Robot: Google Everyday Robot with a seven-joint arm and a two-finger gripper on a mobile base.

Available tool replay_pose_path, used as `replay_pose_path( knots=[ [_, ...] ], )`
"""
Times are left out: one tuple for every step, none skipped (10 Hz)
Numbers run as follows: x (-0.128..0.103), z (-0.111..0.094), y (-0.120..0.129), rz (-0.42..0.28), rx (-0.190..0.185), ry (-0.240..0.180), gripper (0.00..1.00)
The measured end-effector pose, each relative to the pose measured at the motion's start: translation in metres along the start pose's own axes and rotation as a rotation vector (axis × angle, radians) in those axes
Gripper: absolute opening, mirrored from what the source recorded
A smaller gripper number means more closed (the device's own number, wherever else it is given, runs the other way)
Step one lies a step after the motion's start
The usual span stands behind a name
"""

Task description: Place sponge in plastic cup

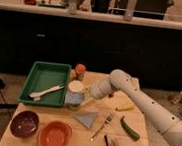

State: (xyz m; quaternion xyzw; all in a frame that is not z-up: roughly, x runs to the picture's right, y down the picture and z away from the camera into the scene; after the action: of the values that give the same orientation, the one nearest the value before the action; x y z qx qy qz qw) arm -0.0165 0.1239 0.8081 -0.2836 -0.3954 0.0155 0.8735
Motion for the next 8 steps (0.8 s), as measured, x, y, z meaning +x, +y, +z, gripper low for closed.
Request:
replay_pose_path(
  knots=[
    [-0.0002, 0.0, -0.0001, 0.0, 0.0, 0.0, 0.16],
    [0.0, -0.0001, -0.0001, 0.0, 0.0, 0.0, 0.28],
    [0.0, 0.0, 0.0, 0.0, 0.0, 0.0, 0.36],
    [-0.0001, 0.0, -0.0001, 0.0, 0.0, 0.0, 0.46],
    [0.0, -0.0001, 0.0, 0.0, 0.0, 0.0, 0.56],
    [0.0, 0.0, 0.0, 0.0, 0.0, 0.0, 0.68],
    [-0.0001, 0.0, 0.0, 0.0, 0.0, 0.0, 0.75],
    [-0.0001, 0.0, 0.0, 0.0, 0.0, 0.0, 0.8]
  ],
)
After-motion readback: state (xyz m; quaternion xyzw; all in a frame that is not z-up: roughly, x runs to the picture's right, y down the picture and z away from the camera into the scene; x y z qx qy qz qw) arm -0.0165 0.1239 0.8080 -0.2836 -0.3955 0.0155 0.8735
